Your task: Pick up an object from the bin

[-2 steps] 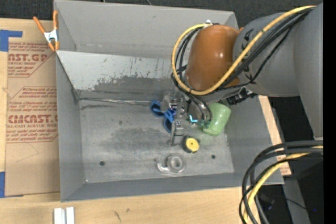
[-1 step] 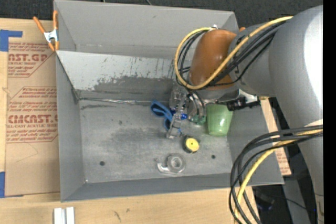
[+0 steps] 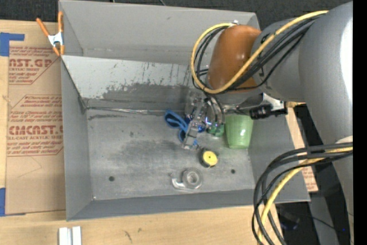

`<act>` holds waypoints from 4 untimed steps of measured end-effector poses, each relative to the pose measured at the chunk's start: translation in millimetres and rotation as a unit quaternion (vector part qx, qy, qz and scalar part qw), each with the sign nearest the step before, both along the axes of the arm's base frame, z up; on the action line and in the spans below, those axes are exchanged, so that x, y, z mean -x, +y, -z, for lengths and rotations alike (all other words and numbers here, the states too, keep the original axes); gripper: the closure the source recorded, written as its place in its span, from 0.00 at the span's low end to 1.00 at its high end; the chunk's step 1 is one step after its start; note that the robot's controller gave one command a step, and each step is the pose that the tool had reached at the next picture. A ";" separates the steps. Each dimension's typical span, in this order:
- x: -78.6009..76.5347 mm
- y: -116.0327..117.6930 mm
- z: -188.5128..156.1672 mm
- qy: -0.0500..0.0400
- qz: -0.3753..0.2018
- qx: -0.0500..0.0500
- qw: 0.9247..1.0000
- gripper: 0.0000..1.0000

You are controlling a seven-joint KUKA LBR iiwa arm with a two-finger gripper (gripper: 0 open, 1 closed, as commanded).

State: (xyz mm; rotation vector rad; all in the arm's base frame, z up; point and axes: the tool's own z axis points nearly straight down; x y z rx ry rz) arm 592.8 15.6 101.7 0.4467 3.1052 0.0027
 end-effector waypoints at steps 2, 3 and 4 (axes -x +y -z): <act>7.1 -0.5 29.6 -0.004 0.228 0.000 0.974 0.00; 5.0 -0.6 27.6 -0.001 0.227 0.000 0.974 0.00; 6.7 -0.3 29.4 0.002 0.227 0.000 0.974 1.00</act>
Offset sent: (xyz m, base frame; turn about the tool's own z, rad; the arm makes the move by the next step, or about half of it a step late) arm -0.0062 -0.0009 0.0125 0.2034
